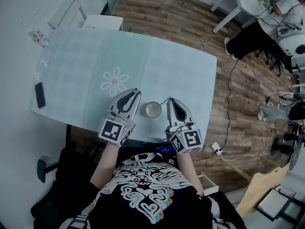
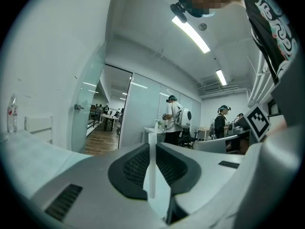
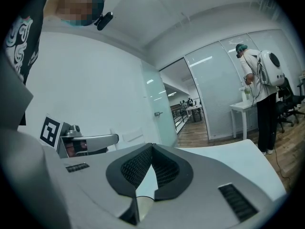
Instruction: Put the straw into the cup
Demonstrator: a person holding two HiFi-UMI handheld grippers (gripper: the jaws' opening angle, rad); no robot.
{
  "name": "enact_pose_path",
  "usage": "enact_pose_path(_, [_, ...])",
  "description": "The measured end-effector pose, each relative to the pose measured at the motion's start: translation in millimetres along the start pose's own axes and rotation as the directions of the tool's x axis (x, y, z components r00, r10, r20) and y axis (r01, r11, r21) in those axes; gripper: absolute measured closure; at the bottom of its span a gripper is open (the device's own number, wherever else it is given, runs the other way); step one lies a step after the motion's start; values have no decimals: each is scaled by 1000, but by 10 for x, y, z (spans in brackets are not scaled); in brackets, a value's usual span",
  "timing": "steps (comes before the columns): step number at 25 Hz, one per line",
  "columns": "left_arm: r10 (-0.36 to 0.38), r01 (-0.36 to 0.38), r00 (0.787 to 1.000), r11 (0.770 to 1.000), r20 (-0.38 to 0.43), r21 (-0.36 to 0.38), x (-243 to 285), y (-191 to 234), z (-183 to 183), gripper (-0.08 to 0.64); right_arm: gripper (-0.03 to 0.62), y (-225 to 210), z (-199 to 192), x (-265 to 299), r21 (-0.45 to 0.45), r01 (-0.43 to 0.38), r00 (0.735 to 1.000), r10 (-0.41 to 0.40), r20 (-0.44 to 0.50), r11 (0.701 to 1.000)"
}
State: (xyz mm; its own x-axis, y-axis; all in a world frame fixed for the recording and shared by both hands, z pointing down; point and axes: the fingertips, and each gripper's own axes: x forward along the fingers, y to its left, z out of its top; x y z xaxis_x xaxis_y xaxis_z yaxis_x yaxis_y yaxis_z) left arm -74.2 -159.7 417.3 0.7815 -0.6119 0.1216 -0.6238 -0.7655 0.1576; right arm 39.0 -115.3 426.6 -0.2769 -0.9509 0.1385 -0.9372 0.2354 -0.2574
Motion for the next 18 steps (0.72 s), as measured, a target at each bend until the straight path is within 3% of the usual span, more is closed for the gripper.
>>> enact_pose_path(13, [78,-79,996,996,32,29,-24,-145,209,506,577,-38,173,14,2,-99,994,98,38,995])
enact_pose_path(18, [167,-163,983,985,72,-61,-180,-51,306,506,577,23,322,27,0,-174,983,174,63,985])
